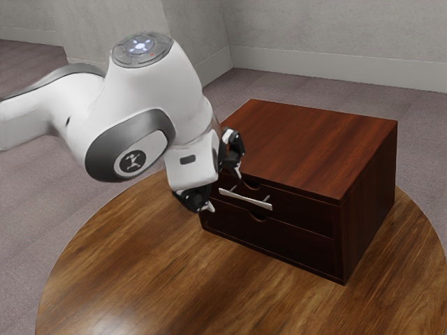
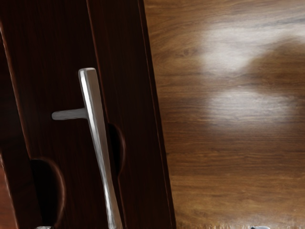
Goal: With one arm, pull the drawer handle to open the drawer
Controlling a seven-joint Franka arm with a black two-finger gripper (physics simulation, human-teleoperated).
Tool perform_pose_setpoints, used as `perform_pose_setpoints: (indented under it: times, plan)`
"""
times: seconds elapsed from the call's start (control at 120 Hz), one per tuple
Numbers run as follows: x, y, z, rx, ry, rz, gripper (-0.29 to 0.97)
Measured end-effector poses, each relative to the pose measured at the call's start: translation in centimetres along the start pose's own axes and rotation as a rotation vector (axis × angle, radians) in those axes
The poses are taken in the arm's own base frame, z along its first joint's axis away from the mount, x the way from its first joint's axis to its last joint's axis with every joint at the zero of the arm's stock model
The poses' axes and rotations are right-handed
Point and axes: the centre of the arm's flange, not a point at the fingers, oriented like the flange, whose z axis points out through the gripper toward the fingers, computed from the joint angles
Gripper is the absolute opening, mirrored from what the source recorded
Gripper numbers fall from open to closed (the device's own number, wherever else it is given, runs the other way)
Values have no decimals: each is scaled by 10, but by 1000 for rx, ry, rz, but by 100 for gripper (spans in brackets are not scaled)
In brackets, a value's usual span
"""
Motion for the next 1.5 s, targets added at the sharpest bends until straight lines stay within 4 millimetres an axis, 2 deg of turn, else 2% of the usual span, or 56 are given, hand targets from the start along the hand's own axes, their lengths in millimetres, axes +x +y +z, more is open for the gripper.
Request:
perform_pose_setpoints:
  times: [0.083, 0.183, 0.358, 0.408, 0.483, 0.575, 0.75, 0.808, 0.875, 1.083, 1.217, 1.383, 1.5]
  plan:
    - [0, -7, 0, 26, 2, -29, 37]
    - [-7, -15, -1, 43, 49, -102, 28]
    - [-15, -26, 31, 26, 100, -199, 21]
    - [-14, -27, 33, 29, 116, -218, 21]
    - [-13, -28, 36, 28, 139, -245, 12]
    - [-16, -30, 40, 28, 155, -276, 15]
    - [-16, -29, 43, 29, 166, -308, 20]
    - [-15, -27, 44, 28, 168, -315, 16]
    - [-10, -24, 46, 24, 173, -314, 5]
    - [2, -13, 50, -1, 183, -307, -7]
    - [4, 1, 50, -12, 185, -306, -9]
    - [4, 52, 33, -22, 203, -293, -11]
    - [-4, 81, 24, -19, 213, -304, -11]
